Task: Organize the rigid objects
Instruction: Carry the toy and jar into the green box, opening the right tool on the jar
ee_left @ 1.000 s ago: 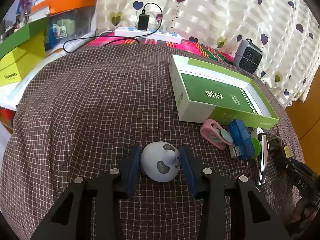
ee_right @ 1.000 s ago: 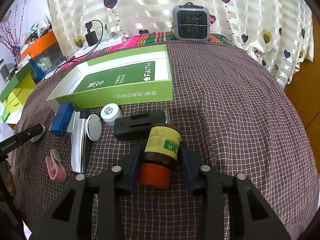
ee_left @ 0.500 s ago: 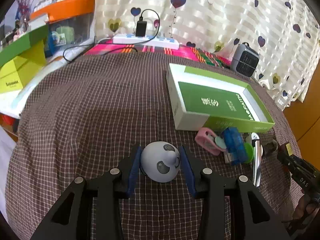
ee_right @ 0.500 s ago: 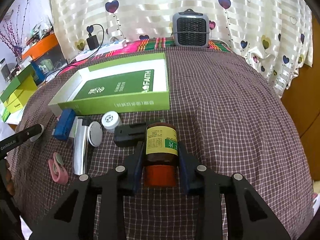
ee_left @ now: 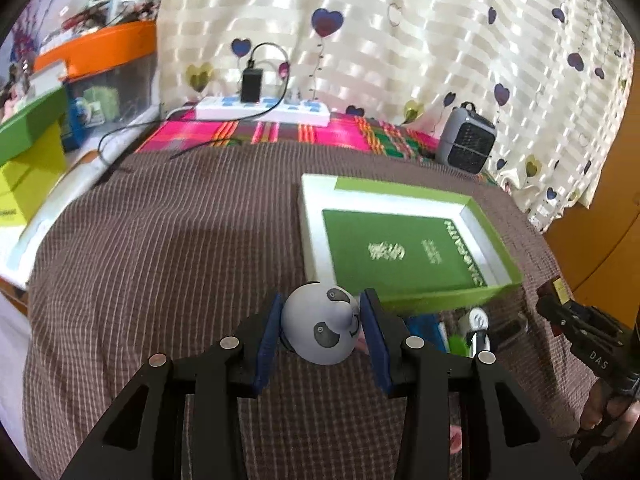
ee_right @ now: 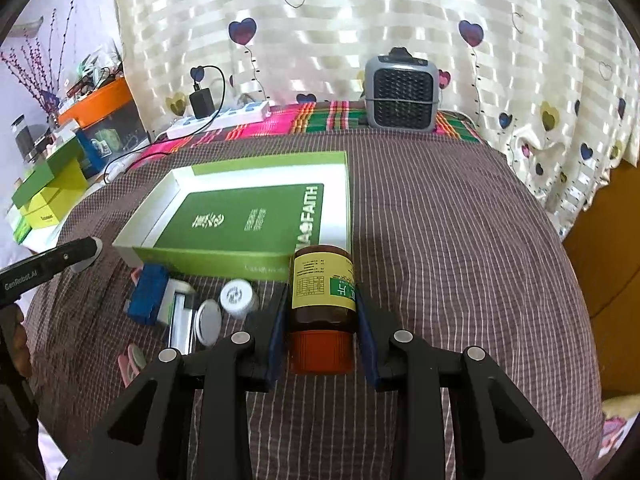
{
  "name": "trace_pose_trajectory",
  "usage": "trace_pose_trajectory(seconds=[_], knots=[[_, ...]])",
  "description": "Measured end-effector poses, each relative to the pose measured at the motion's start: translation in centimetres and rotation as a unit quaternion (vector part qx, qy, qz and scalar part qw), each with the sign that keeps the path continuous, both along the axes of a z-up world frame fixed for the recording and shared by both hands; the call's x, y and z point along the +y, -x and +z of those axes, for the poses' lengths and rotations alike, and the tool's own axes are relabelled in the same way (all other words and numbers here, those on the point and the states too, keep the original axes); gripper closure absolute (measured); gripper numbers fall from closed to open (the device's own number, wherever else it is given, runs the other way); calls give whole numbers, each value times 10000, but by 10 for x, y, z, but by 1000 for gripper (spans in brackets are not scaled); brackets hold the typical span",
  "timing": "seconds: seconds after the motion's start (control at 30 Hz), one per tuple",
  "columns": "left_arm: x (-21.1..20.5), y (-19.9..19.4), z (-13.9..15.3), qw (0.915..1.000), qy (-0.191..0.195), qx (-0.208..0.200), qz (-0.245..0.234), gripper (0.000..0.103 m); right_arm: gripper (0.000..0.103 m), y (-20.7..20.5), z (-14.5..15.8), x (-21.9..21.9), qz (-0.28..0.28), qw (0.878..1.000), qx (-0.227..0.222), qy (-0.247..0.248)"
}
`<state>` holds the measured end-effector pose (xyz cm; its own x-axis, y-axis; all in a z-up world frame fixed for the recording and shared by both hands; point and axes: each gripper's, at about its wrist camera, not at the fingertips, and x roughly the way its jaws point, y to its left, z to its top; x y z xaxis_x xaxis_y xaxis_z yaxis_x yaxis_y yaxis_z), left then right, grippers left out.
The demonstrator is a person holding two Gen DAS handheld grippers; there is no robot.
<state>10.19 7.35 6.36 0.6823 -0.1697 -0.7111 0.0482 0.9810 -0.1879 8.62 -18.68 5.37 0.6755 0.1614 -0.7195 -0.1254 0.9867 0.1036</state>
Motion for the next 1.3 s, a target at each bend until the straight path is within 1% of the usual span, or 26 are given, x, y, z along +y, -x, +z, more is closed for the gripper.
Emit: trace_pose_trajectory(seconds=[0.1, 0.3, 0.5, 0.73, 1.0, 1.2, 1.3], knots=[[-6, -13, 6, 9999, 53, -24, -129, 64, 70, -11, 2, -2, 89, 9998, 80, -127], [-16, -40, 6, 9994, 93, 65, -331, 64, 70, -36, 7, 1, 249, 9996, 107, -93], [-23, -66, 0, 9991, 49, 179, -391, 64, 70, -62, 6, 7, 394, 9990, 189, -1], [-27, -91, -16, 9983, -4, 386, -427, 64, 70, -90, -3, 14, 540, 9979, 351, -6], [-35, -109, -28, 9977, -37, 492, -456, 64, 70, -113, -19, 25, 674, 9962, 532, 121], [-40, -114, -34, 9972, -119, 541, -502, 64, 70, -120, -30, 29, 762, 9950, 621, 199], [-41, -114, -34, 9973, -201, 498, -502, 64, 70, -123, -34, 30, 788, 9945, 648, 225]])
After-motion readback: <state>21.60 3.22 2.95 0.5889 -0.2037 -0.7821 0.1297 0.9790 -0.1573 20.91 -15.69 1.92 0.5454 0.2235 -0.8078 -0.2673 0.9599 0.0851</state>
